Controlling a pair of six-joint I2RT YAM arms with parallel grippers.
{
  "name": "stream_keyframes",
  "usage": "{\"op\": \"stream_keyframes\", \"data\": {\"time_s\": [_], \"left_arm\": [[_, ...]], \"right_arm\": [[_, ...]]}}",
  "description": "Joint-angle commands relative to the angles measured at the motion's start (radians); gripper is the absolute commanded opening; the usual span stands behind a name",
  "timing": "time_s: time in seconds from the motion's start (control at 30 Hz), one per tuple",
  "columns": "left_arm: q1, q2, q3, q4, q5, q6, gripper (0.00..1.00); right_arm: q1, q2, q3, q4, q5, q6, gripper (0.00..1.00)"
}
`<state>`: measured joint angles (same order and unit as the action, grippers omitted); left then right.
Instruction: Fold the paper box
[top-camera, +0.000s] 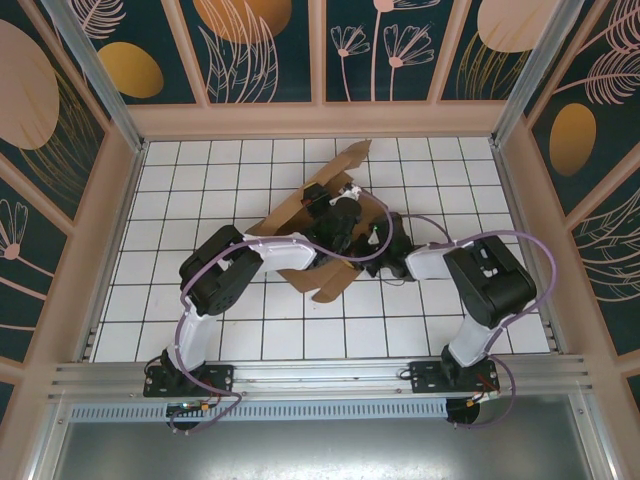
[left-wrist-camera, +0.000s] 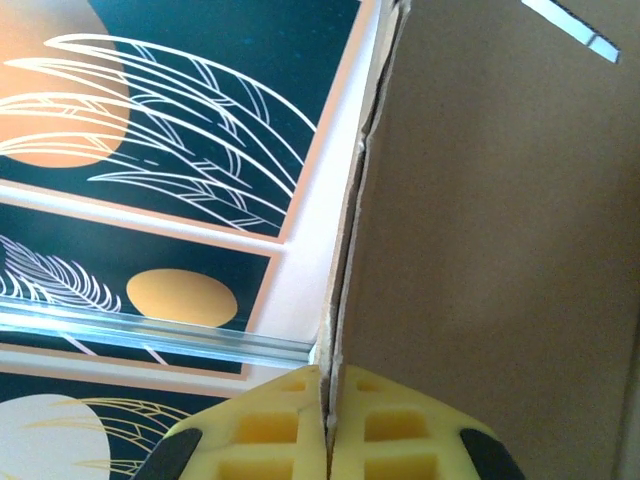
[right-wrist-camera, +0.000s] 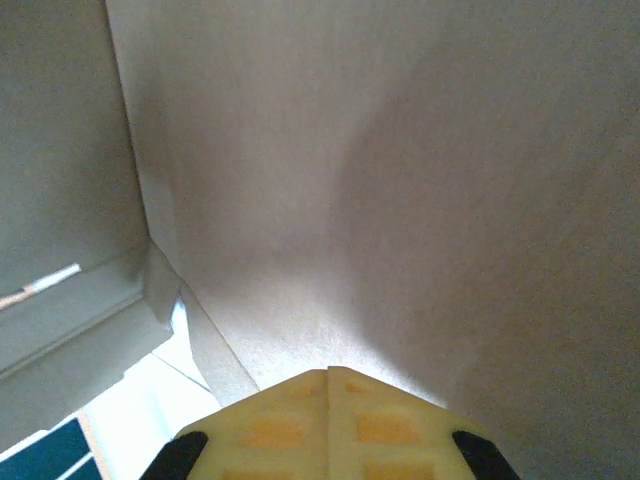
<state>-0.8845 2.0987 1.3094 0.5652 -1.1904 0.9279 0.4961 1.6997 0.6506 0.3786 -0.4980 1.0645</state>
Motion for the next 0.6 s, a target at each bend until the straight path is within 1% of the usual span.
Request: {"op": "stream_keyframes", "data": {"time_s": [0.0, 0.1, 0.17, 0.23, 0.3, 0.43, 0.57], "left_arm": [[0.011, -0.024, 0.013, 0.065, 0.003, -0.019, 0.0], [0.015, -0.051, 0.069, -0.127, 0.045, -0.138, 0.0], [0.015, -0.054, 0.138, -0.329, 0.095, -0.241, 0.0], [0.015, -0.051, 0.191, -0.479, 0.141, -0.339, 0.0], [0.015, -0.056, 0.212, -0.564, 0.2, -0.408, 0.0], [0.014, -0.041, 0.236, -0.678, 0.286, -0.471, 0.0], [0.011, -0.023, 0.333, -0.866, 0.425, -0.618, 0.0]], "right_arm": [[-0.038, -0.052, -0.004, -0.005, -0.035, -0.029, 0.06], [-0.071, -0.083, 0.009, -0.102, 0.012, -0.104, 0.08], [-0.095, -0.107, 0.018, -0.167, 0.061, -0.146, 0.09], [-0.112, -0.12, 0.026, -0.195, 0.084, -0.18, 0.1], [-0.121, -0.119, 0.046, -0.241, 0.114, -0.21, 0.11], [-0.133, -0.073, 0.095, -0.297, 0.148, -0.257, 0.11], [-0.148, 0.008, 0.154, -0.359, 0.206, -0.293, 0.1]]}}
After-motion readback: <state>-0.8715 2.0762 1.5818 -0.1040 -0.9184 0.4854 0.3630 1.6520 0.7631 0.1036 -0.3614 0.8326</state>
